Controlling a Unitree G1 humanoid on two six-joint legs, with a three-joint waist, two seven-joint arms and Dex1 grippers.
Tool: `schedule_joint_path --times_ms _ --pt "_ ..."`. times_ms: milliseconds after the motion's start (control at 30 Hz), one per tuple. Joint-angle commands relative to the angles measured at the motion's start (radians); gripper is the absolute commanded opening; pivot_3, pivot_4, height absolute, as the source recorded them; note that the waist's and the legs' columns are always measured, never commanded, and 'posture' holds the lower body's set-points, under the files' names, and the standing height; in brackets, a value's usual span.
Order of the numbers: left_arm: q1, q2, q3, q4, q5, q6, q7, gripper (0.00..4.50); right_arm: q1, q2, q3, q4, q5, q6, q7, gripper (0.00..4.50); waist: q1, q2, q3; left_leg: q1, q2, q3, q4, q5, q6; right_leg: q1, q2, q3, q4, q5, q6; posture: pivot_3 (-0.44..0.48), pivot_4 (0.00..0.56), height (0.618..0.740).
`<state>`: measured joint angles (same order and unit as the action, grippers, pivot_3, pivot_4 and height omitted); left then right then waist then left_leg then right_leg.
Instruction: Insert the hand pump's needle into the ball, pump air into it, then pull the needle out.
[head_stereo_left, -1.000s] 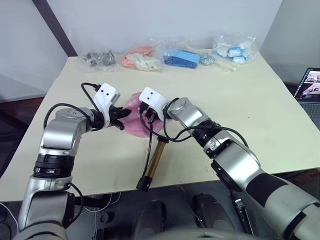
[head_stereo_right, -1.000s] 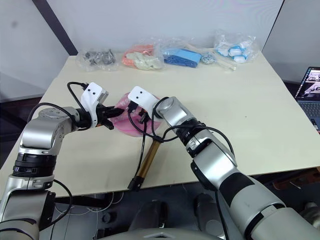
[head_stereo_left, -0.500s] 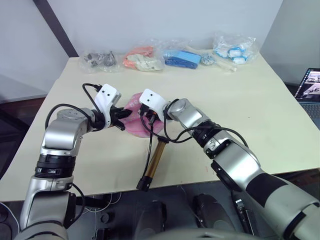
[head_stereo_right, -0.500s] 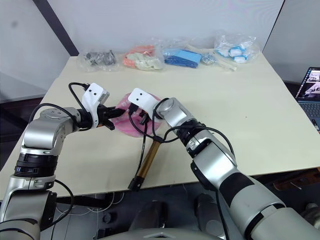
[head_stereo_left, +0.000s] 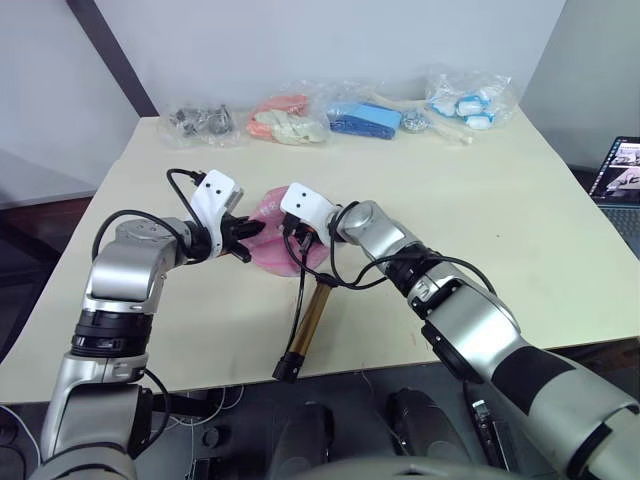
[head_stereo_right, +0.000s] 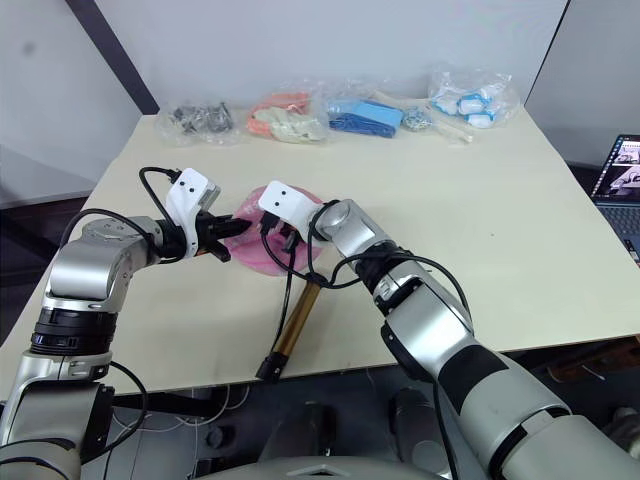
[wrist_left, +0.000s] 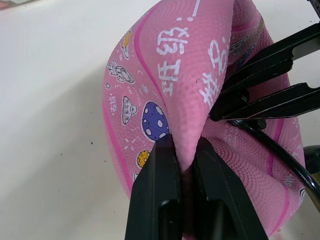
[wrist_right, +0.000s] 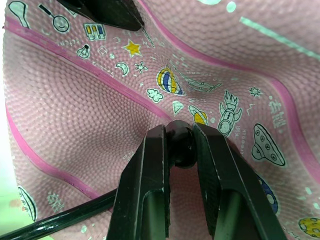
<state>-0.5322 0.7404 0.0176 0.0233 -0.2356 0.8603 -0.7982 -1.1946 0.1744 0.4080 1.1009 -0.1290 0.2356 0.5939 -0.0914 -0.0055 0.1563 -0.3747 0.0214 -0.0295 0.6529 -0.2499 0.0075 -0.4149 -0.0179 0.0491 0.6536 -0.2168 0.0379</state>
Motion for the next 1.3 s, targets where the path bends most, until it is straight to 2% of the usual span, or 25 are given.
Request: schedule_joint_path --times_ms 33,433,633,800,1133,1300 --pt "0.03 -0.034 -0.096 -0.022 -0.041 -0.001 -0.09 0.0 0.007 0.227 0.047 0.111 -0.058 0.015 -0.036 0.24 0.0 0.0 0.0 0.0 0.0 0.0 0.0 0.0 0.0 0.0 0.0 0.0 0.0 0.0 0.0 0.0 0.15 0.74" --pt "0.043 -0.046 -0.102 -0.015 -0.042 -0.037 -0.109 0.0 0.021 0.24 0.078 0.145 -0.091 -0.018 -0.036 0.24 0.0 0.001 -0.001 0.007 0.0 -0.001 -0.004 0.0 0.0 0.005 0.0 0.001 -0.001 -0.001 -0.002 0.0 0.15 0.74" --pt "0.025 -0.073 -0.102 0.003 -0.075 -0.029 -0.143 0.0 0.009 0.216 0.053 0.129 -0.073 -0.014 -0.032 0.24 0.001 0.002 -0.002 0.009 0.0 -0.001 -0.004 0.0 0.0 0.006 -0.001 0.001 -0.002 -0.001 -0.002 0.0 0.15 0.74" --pt "0.004 -0.113 -0.095 0.04 -0.1 -0.008 -0.186 0.0 -0.008 0.15 0.009 0.053 -0.036 0.039 0.006 0.24 0.005 0.002 -0.002 0.01 0.0 -0.002 -0.005 0.0 0.0 0.009 -0.001 -0.001 -0.005 -0.001 -0.002 0.0 0.15 0.74" --pt "-0.076 -0.19 -0.141 0.168 -0.036 -0.09 -0.233 0.0 0.075 0.047 0.014 -0.176 -0.063 0.208 0.055 0.24 0.033 0.003 -0.002 0.008 0.0 -0.005 -0.006 0.0 0.0 0.011 -0.003 -0.005 -0.01 -0.001 -0.002 0.0 0.15 0.74" --pt "-0.101 -0.221 -0.142 0.198 -0.01 -0.107 -0.251 0.0 0.114 0.034 0.026 -0.249 -0.097 0.267 0.07 0.24 0.048 0.005 -0.004 0.007 -0.003 -0.005 -0.006 0.0 0.0 0.011 -0.007 -0.007 -0.01 -0.002 -0.001 0.0 0.15 0.74"
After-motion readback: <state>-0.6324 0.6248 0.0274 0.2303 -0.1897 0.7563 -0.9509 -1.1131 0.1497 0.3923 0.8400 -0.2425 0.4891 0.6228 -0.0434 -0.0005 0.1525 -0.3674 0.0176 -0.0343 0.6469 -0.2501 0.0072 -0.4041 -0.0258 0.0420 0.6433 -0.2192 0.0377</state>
